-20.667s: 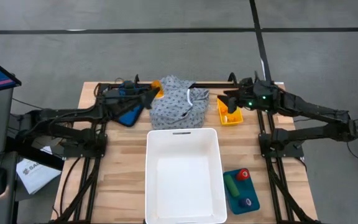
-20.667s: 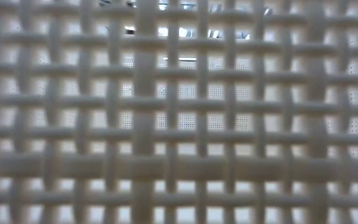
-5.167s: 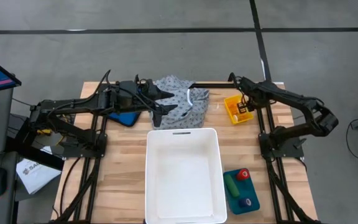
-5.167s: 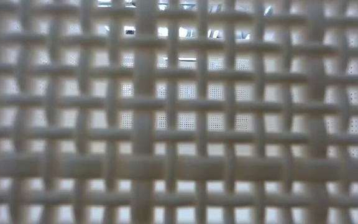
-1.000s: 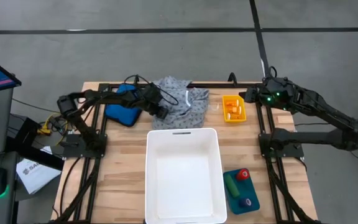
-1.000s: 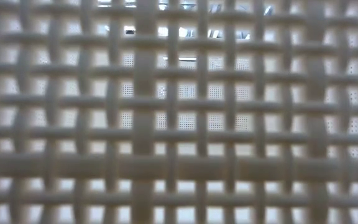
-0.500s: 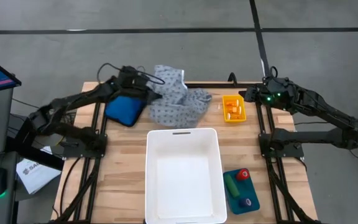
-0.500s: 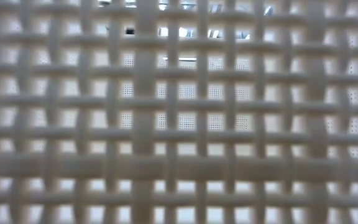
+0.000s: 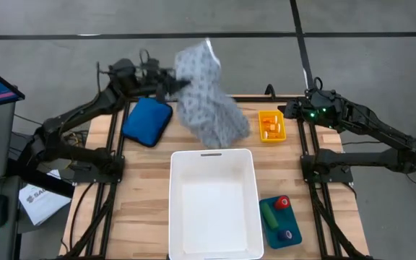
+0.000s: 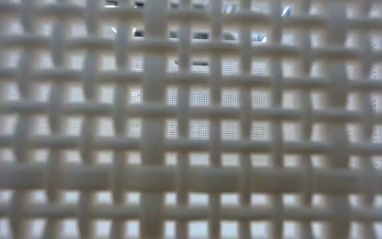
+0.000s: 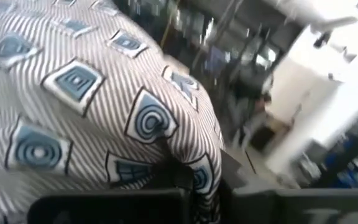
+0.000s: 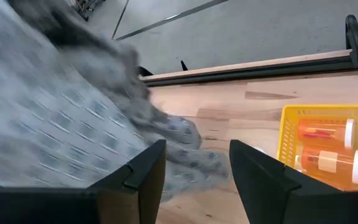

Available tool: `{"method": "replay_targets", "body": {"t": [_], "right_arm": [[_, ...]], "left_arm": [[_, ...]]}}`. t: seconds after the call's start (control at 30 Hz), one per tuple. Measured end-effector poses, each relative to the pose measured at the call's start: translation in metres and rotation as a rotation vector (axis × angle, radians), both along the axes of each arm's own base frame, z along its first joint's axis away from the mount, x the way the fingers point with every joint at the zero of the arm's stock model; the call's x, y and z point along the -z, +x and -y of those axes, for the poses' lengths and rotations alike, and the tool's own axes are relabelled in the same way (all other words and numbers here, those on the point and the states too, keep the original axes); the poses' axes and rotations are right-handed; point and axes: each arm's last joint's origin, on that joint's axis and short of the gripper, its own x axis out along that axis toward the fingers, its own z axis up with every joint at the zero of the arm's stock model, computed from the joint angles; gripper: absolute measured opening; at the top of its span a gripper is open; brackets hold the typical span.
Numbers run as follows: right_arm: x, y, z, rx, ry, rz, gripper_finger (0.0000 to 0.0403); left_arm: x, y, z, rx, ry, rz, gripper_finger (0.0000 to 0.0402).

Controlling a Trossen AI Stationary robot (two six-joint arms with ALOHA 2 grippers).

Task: Pick & place medical supplies in basket/bin
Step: Put the gray patterned patient gown into the white laundry bin

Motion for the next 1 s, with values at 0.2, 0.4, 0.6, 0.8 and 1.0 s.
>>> {"method": "replay_targets", "body": {"t": [0.2,0.4,0.6,0.8,1.0], "right_arm": [[0.0,0.0,0.0,-0.005,-0.011,-0.007,0.0173],[0.0,0.001,-0.002,0.0,-0.028,-0.013,0.0173],[0.0,0.001,-0.003,-0.004,-0.037,-0.016,0.0173],[0.0,0.001,-0.003,-0.001,-0.034,-0.013,0.0173],[0.0,0.001,-0.003,0.001,-0.033,-0.012,0.0173]], "left_arm": [[-0.078,-0.001,-0.01,-0.067,0.163,0.243,0.0003],[-0.142,-0.005,-0.013,0.021,0.283,0.348,0.0003],[-0.175,-0.02,0.006,0.189,0.325,0.227,0.0003],[-0.194,-0.045,0.033,0.342,0.374,0.206,0.0003],[-0.219,-0.071,0.063,0.457,0.408,0.282,0.0003]]}}
